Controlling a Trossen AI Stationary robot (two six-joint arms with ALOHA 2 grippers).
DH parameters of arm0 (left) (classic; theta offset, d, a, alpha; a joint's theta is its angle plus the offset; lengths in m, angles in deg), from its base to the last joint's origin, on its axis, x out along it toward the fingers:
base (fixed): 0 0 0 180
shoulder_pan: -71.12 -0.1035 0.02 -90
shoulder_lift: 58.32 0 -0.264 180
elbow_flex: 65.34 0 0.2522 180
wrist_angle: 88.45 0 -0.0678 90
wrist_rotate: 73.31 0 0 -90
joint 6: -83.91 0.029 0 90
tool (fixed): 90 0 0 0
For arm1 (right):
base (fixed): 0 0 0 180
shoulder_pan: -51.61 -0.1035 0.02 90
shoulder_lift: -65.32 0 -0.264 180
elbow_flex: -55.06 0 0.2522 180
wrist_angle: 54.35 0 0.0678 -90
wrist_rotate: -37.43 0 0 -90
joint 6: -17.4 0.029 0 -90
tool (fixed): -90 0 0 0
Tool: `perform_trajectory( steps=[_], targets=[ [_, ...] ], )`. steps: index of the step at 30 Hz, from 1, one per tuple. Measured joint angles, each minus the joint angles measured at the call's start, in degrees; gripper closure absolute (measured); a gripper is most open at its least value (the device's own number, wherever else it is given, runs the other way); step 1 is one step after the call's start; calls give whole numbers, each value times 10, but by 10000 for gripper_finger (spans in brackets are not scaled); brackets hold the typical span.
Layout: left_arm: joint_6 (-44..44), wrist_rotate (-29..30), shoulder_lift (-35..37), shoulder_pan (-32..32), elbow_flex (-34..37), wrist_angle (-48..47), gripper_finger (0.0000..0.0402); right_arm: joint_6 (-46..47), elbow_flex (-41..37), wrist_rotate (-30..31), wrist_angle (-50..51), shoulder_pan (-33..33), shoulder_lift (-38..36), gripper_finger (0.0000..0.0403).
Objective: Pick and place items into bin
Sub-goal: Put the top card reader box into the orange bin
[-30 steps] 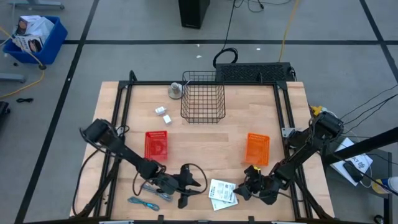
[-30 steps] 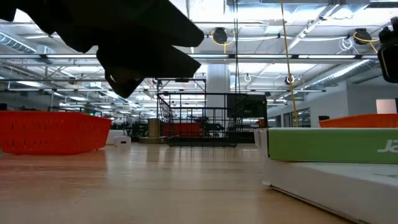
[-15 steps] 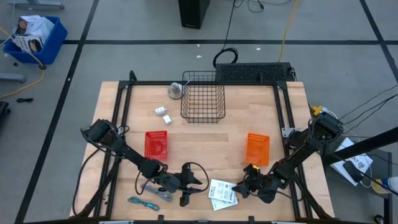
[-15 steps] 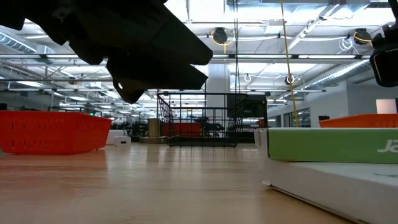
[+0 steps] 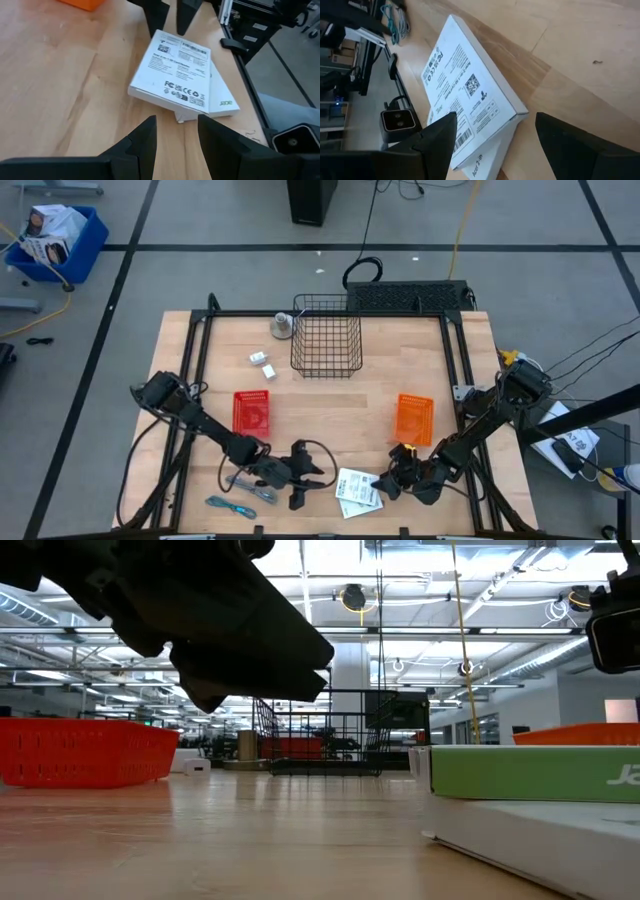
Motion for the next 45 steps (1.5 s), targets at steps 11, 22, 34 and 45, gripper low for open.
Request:
perform_trajectory(
  steps=[11, 22, 34, 45],
  targets=[
    [3, -32, -36, -17, 1, 34, 254, -37, 0, -4, -5, 8, 0, 140],
    [-5, -35, -53, -18, 1, 61, 254, -61, 0, -45, -85, 22, 37, 203],
    [-32, -98, -53, -21, 1, 70, 254, -75, 1, -44, -128, 27, 60, 256],
    [-42, -115, -61, -33, 1, 73, 254, -94, 1, -52, -117, 34, 60, 243]
  ],
)
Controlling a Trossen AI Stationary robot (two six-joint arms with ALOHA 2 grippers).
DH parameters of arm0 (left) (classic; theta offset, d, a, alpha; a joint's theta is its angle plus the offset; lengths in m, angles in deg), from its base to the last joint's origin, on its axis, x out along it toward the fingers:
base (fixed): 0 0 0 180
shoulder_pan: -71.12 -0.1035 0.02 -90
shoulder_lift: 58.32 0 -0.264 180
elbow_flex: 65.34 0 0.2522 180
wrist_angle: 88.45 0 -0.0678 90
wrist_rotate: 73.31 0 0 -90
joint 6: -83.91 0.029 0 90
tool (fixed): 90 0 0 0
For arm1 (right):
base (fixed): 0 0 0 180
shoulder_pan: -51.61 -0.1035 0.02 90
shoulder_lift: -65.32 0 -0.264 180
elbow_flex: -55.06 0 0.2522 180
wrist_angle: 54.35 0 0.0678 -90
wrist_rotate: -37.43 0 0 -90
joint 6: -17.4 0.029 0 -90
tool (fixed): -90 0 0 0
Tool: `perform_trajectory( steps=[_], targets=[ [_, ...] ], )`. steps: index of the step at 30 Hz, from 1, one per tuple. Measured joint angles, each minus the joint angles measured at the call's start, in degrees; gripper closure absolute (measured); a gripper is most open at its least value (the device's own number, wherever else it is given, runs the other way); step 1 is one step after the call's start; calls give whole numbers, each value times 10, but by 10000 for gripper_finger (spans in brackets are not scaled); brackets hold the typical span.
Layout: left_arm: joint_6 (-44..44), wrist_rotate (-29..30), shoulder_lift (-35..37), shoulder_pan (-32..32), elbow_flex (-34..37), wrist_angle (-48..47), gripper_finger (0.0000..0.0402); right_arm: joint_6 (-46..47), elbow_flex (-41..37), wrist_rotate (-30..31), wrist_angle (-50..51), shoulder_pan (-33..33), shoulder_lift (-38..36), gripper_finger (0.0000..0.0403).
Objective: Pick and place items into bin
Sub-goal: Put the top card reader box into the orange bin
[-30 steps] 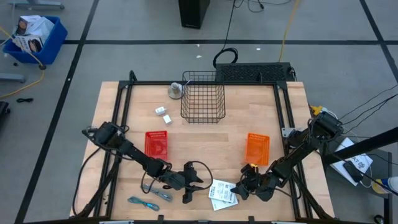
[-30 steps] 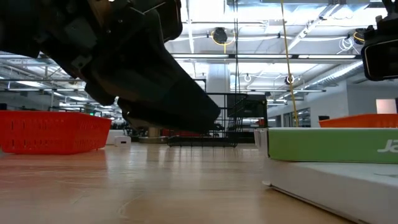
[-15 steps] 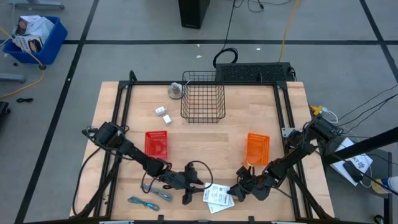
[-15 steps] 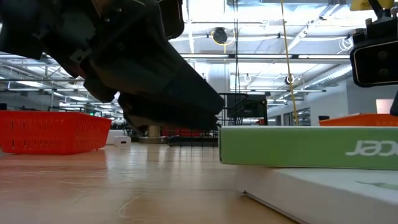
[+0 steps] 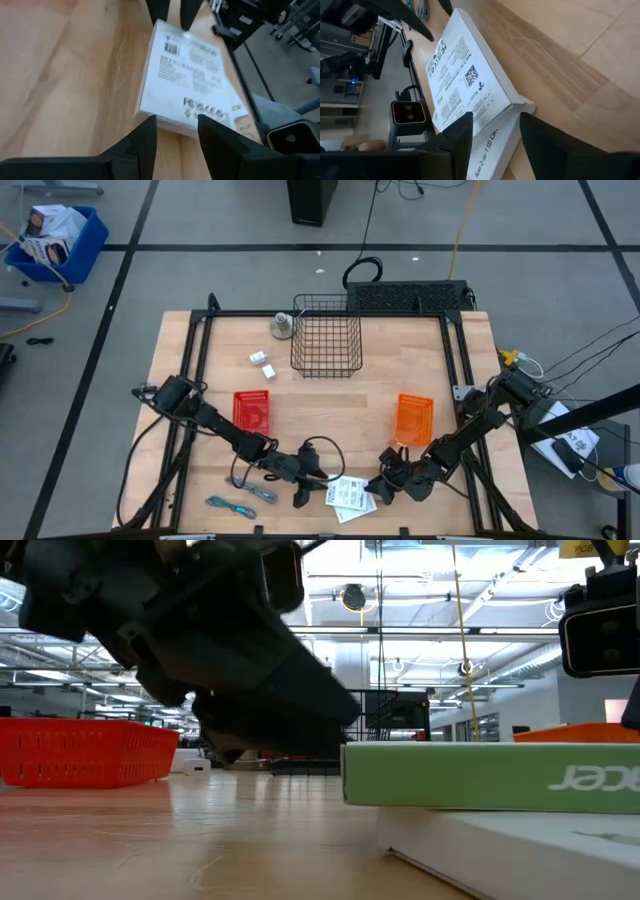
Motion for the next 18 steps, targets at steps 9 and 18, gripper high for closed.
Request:
perform_trajectory(
  steps=[9, 18],
  targets=[
    [-38, -1, -48, -11, -2, 57, 254, -4, 0, -20, 9, 4, 0, 213],
    [-25, -15, -46, -8, -18, 56, 254, -34, -2, -34, -23, 12, 1, 197]
  ],
)
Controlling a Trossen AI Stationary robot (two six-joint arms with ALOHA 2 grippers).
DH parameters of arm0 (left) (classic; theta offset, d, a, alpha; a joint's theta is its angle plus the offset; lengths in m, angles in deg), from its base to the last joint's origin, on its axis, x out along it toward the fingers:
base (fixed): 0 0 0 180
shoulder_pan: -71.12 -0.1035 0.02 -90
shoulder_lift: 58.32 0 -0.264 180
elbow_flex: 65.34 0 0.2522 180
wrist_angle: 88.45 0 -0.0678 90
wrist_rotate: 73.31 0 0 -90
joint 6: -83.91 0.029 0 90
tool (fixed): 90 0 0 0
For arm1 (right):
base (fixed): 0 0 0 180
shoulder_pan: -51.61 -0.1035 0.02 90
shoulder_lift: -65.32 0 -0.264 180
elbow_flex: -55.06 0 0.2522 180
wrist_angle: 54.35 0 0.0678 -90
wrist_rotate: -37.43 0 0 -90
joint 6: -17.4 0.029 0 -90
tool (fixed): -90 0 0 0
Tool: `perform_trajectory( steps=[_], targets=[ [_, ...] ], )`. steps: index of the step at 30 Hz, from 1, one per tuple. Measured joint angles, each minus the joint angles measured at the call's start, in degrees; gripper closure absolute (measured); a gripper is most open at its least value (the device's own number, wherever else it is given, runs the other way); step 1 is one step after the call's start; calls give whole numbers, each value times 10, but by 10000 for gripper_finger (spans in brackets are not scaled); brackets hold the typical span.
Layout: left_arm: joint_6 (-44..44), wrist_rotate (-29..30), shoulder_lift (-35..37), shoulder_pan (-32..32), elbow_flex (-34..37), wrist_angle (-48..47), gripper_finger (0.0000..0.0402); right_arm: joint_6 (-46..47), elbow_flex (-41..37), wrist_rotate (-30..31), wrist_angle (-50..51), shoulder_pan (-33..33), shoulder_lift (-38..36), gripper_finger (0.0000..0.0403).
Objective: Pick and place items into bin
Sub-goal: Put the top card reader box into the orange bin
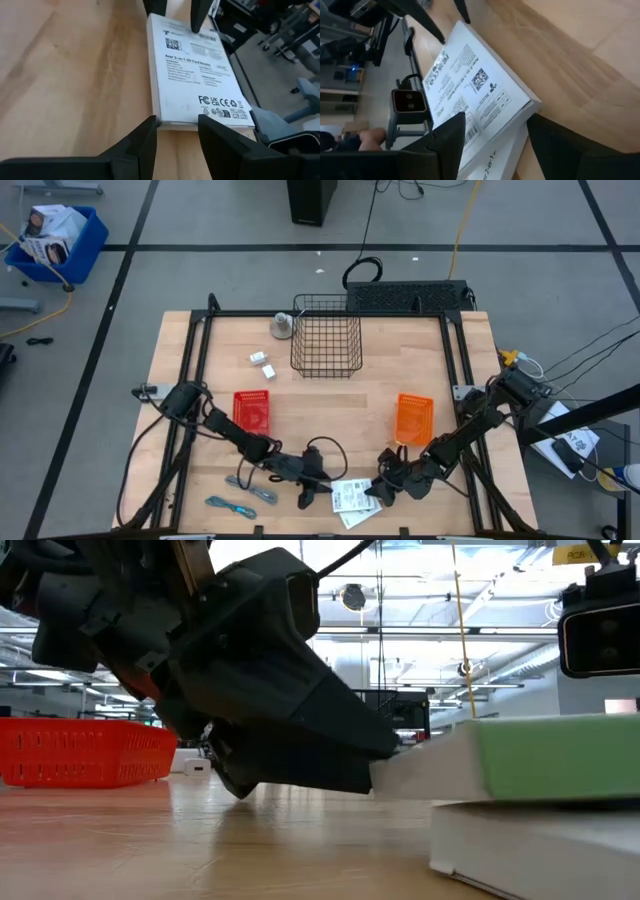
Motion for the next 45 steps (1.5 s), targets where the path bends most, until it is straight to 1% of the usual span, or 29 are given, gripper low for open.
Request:
perform_trajectory(
  steps=[4, 14, 16, 21, 24, 28, 32, 38, 45],
  targets=[
    [2, 13, 0, 0, -15, -39, 254, -13, 0, -9, -18, 5, 1, 219],
    [8, 14, 2, 1, -22, -38, 254, -17, 0, -2, -16, 5, 0, 322],
    [8, 12, 2, 1, -23, -38, 254, -19, 0, -1, -20, 7, 0, 335],
    [24, -2, 2, 1, -23, -21, 254, -47, -1, -2, -41, 10, -1, 338],
    [33, -9, 2, -1, -23, 3, 254, -66, 0, 0, -38, 10, -17, 345],
    [38, -3, 3, -4, -23, 21, 254, -98, -3, 28, -22, 10, -53, 345],
    [36, -6, 3, -6, -23, 20, 254, -126, -2, 67, 47, 1, -107, 351],
    [51, -10, 3, -6, -23, 23, 254, -143, -2, 151, 178, -21, -198, 353],
    [53, -19, 3, -6, -23, 26, 254, -186, -2, 207, 253, -37, -282, 353]
  ],
)
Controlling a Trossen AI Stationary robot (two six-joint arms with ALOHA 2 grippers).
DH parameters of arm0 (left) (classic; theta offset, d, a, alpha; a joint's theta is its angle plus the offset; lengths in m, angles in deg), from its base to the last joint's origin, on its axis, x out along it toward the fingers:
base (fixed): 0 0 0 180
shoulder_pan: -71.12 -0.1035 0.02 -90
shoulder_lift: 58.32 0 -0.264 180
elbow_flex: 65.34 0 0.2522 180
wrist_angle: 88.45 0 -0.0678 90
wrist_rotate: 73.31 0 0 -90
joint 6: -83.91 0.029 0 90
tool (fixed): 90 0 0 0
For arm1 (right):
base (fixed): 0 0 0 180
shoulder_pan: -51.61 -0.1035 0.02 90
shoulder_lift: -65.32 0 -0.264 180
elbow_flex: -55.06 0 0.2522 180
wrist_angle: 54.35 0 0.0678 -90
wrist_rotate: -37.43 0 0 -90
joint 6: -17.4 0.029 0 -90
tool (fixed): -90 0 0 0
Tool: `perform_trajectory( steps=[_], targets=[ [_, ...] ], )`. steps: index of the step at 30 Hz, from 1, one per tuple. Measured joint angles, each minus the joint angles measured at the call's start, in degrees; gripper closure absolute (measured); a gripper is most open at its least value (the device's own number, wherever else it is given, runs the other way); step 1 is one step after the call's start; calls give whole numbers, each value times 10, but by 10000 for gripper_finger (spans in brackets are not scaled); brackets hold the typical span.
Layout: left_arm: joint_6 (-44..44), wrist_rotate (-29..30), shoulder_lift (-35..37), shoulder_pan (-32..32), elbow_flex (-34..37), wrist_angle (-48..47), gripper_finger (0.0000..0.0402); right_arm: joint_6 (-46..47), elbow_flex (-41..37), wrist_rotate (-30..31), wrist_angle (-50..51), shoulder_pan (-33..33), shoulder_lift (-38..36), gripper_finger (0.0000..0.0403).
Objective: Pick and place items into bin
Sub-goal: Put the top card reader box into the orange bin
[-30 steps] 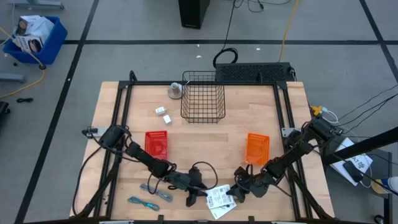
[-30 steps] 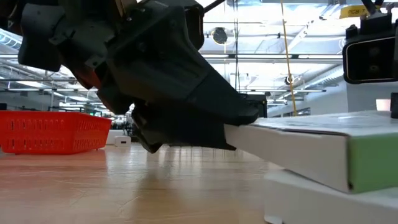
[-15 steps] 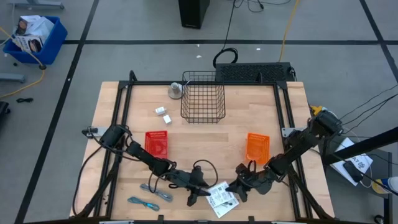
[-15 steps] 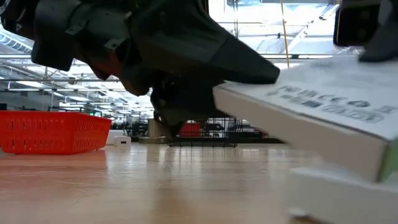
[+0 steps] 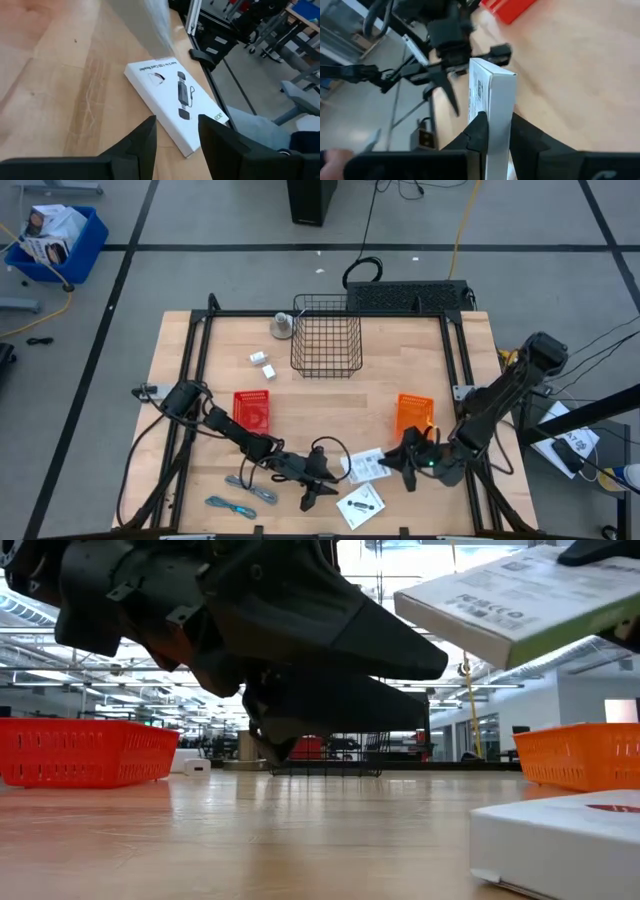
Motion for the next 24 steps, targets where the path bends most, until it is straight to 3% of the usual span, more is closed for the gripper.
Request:
perform_trajectory(
  steps=[16, 24],
  targets=[
    [14, -1, 0, 0, 0, -7, 254, -42, 8, 35, 202, -2, -107, 357],
    [16, 2, 0, 0, 0, -7, 254, -7, 123, 64, 507, -2, -158, 357]
  ],
)
